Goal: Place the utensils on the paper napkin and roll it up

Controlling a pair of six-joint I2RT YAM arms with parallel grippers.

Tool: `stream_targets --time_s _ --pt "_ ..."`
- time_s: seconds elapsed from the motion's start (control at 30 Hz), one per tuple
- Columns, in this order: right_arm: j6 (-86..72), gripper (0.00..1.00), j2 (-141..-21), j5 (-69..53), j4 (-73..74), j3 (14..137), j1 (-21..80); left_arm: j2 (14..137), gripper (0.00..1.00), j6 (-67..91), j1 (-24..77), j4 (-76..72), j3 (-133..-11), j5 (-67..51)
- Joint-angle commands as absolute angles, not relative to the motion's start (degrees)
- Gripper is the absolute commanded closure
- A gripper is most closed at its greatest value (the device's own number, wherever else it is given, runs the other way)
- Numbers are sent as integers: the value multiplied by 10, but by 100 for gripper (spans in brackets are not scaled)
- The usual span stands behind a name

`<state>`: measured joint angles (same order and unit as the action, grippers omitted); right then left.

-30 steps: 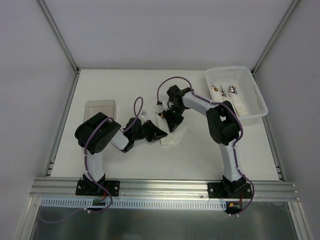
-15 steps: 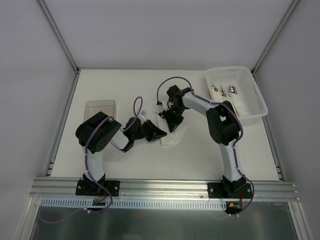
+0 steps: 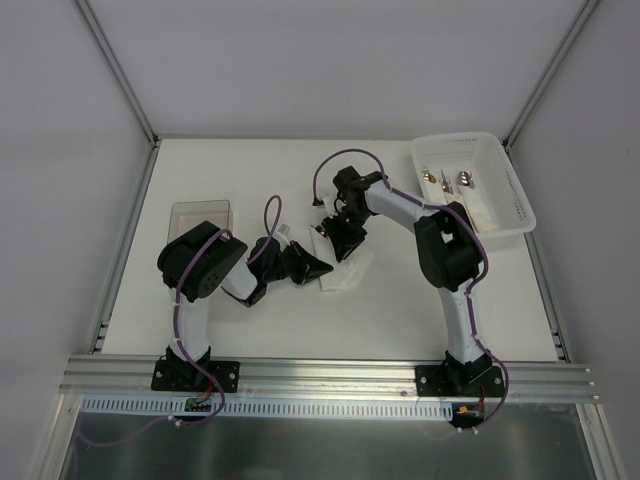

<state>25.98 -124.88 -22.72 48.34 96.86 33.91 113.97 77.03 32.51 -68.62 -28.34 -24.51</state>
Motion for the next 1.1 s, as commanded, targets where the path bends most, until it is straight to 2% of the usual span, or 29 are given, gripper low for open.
stream_targets --time_s 0.0,0.13,0.43,1.07 --pt "245 70 -1193 -222 503 1007 310 1158 97 748 315 -638 -256 -210" --pt "221 57 -1180 -250 511 1001 264 1155 97 743 314 -620 -262 -212" --pt "191 39 -1212 -323 526 953 178 1152 98 738 314 -597 -279 -214" --pt "177 36 -1277 -440 521 899 200 1157 98 737 314 -585 -279 -210"
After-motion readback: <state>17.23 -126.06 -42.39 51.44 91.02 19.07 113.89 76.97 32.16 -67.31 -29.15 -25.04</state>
